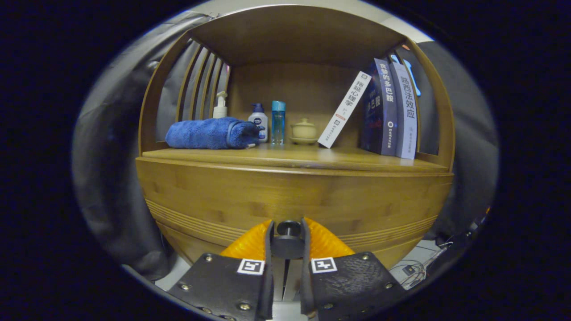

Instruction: Pull open the drawer, take out the items inside it, and place them on the countertop above the cabinet.

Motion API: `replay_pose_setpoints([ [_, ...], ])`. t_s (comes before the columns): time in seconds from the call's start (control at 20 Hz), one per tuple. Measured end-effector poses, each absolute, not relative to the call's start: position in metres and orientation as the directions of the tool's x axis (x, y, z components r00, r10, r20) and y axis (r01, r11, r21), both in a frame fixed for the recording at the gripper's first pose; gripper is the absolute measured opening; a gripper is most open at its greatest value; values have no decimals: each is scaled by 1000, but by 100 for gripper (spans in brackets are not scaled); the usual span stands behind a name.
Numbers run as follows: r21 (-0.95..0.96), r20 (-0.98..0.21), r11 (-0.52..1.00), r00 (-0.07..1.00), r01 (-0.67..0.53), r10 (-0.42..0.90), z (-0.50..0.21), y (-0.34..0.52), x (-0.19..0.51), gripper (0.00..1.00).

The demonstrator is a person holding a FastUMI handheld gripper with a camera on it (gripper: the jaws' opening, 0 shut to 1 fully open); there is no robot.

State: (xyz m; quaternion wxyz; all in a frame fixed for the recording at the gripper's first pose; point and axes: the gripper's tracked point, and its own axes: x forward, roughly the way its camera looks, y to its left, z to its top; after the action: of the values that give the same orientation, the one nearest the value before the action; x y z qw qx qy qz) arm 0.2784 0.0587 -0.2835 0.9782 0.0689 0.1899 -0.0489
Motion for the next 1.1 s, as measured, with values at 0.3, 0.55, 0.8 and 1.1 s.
replay_pose_setpoints([
  [0.3,123,-377,983,923,133,-78,-280,58,268,24],
  [0.55,120,-360,985,930,127,-76,-275,59,242,24],
  [0.8,123,-350,985,934,120,-70,-268,62,212,24],
  [1.1,134,-360,985,931,110,-56,-262,65,182,24],
])
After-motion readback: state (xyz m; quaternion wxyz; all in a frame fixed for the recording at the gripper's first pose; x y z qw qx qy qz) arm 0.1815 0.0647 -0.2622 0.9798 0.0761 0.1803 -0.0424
